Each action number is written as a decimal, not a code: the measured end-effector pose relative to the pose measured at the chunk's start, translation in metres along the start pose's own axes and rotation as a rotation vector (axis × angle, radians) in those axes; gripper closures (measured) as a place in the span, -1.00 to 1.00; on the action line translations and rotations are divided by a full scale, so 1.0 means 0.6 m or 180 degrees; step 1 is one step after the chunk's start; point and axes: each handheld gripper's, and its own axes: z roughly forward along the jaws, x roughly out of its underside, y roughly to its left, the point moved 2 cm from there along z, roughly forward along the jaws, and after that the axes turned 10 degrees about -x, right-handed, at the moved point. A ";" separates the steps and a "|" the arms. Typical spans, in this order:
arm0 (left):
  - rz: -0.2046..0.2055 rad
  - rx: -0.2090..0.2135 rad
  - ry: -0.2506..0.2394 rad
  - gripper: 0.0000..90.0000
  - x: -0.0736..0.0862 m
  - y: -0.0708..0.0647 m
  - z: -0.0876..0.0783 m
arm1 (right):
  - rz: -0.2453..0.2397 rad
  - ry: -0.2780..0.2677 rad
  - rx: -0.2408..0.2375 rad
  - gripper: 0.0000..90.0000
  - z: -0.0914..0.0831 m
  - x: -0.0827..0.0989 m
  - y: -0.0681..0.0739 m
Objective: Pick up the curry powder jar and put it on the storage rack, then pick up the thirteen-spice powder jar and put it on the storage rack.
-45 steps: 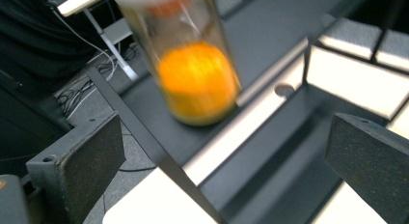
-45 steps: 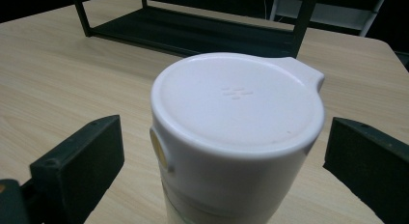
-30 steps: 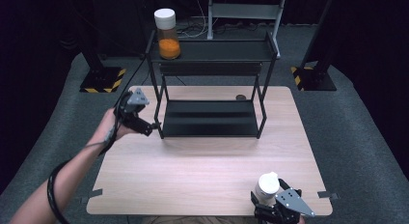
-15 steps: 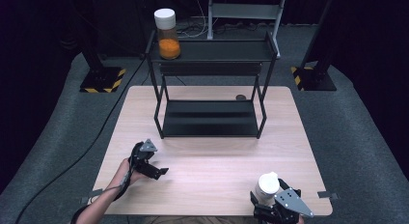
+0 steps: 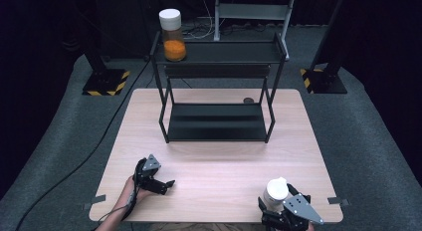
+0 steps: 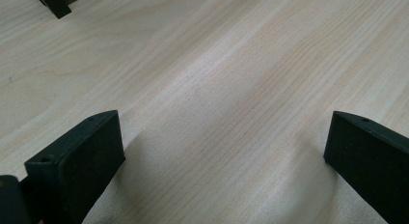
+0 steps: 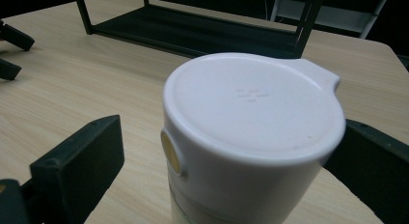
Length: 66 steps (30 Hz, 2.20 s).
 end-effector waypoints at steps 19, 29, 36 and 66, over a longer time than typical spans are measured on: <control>-0.0002 -0.0005 -0.0006 -1.00 0.001 -0.001 0.000 | -0.0012 0.0045 0.0044 -1.00 0.000 -0.001 0.002; -0.0006 -0.0014 -0.0007 -1.00 0.001 -0.002 0.000 | 0.0026 0.0020 0.0021 -1.00 0.005 0.002 -0.002; -0.0006 -0.0013 -0.0007 -1.00 0.001 -0.002 0.000 | 0.0023 0.0059 -0.0003 -1.00 0.013 0.005 -0.002; -0.0004 -0.0011 -0.0006 -1.00 0.001 -0.001 0.000 | 0.0158 -0.0088 -0.0057 -0.34 0.055 0.071 -0.020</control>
